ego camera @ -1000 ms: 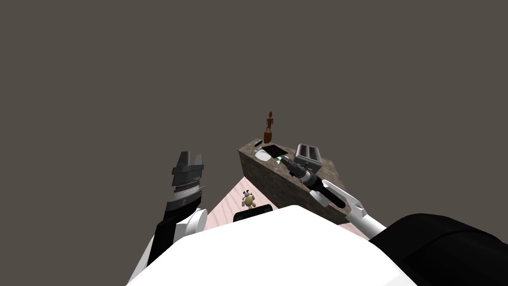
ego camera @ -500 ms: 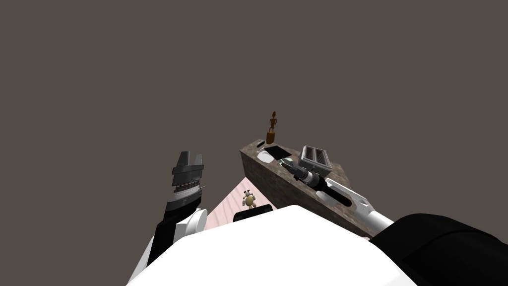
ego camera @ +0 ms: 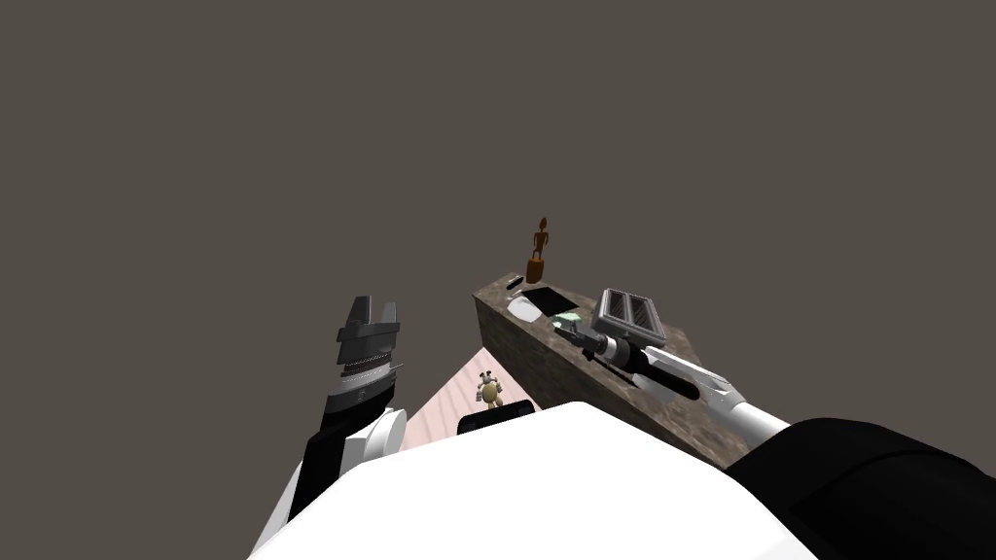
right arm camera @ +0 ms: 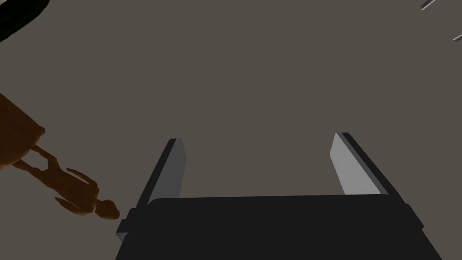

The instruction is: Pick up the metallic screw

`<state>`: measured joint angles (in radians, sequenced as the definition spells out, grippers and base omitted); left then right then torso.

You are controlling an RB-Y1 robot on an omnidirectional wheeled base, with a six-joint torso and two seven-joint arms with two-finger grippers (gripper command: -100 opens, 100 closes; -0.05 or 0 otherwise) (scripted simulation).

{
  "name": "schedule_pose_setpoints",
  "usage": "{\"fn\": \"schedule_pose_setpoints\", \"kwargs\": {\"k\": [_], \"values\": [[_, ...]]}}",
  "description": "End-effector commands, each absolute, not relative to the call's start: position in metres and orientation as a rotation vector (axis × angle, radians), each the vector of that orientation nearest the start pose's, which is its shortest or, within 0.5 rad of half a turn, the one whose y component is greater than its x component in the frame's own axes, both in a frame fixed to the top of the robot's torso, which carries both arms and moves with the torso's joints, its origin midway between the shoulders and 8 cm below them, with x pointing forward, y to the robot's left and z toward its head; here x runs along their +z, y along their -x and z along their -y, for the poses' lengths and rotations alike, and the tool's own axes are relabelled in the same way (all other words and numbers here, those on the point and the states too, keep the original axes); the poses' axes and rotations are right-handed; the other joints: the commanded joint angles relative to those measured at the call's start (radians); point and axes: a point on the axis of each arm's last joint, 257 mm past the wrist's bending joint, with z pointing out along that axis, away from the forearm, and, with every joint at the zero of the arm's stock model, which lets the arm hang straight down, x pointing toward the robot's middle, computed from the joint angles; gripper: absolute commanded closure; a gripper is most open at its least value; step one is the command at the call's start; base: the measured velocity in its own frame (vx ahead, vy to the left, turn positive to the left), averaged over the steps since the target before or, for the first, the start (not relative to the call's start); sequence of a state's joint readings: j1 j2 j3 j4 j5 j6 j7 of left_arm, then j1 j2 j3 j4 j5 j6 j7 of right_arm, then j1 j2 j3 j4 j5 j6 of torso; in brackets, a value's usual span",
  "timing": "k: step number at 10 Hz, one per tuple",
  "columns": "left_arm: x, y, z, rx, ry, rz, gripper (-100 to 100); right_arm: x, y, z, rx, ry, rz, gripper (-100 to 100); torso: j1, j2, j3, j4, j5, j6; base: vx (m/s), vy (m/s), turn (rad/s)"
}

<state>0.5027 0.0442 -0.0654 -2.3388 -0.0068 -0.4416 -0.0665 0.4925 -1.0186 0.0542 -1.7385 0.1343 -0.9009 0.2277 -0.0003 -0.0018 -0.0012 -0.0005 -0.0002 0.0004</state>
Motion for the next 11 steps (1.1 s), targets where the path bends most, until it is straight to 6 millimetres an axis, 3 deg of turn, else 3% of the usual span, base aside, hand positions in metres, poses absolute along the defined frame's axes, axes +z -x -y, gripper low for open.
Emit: {"fn": "schedule_pose_setpoints", "kwargs": {"k": [1, 2, 3, 4, 5, 6, 7, 8, 11], "values": [[0.037, -0.345, -0.252, -1.303, 0.606, -0.672, 0, -0.165, -0.329, 0.297, 0.915, 0.343, -1.582, -100, 0.0, 0.0, 0.0, 0.0, 0.0, 0.0, 0.02, -0.009, 0.059], [0.037, -0.345, -0.252, -1.303, 0.607, -0.672, 0, -0.184, -0.324, 0.308, 0.886, 0.369, -1.649, -100, 0.001, 0.0, 0.0, 0.0, 0.0, 0.0, 0.039, 0.006, 0.054], [0.037, -0.345, -0.252, -1.303, 0.607, -0.672, 0, -0.184, -0.324, 0.309, 0.883, 0.377, -1.653, -100, 0.001, -0.001, 0.0, 0.0, 0.0, 0.0, 0.031, 0.0, 0.047], [0.037, -0.345, -0.252, -1.303, 0.607, -0.672, 0, -0.203, -0.319, 0.322, 0.851, 0.401, -1.725, -100, 0.001, 0.0, 0.0, 0.0, 0.0, 0.0, 0.012, -0.008, 0.05], [0.037, -0.345, -0.252, -1.303, 0.607, -0.672, 0, -0.202, -0.319, 0.322, 0.849, 0.408, -1.728, -100, 0.001, 0.001, 0.0, 0.0, 0.0, 0.0, 0.018, 0.005, 0.032], [0.037, -0.345, -0.252, -1.303, 0.607, -0.672, 0, -0.222, -0.311, 0.337, 0.814, 0.431, -1.805, -100, 0.002, 0.001, 0.0, 0.0, 0.0, 0.0, 0.043, 0.001, 0.084], [0.037, -0.345, -0.252, -1.303, 0.607, -0.672, 0, -0.222, -0.312, 0.338, 0.812, 0.435, -1.807, -100, 0.001, -0.001, 0.0, 0.0, 0.0, 0.0, 0.019, 0.004, 0.032], [0.037, -0.345, -0.252, -1.303, 0.607, -0.672, 0, -0.241, -0.303, 0.355, 0.772, 0.459, -1.888, -100, 0.002, 0.0, 0.0, 0.0, 0.0, 0.001, 0.022, 0.009, 0.039], [0.037, -0.345, -0.252, -1.303, 0.607, -0.672, 0, -0.241, -0.303, 0.355, 0.772, 0.459, -1.888, -100, 0.002, 0.001, 0.0, 0.0, 0.0, 0.0, 0.018, 0.013, 0.013]]}}
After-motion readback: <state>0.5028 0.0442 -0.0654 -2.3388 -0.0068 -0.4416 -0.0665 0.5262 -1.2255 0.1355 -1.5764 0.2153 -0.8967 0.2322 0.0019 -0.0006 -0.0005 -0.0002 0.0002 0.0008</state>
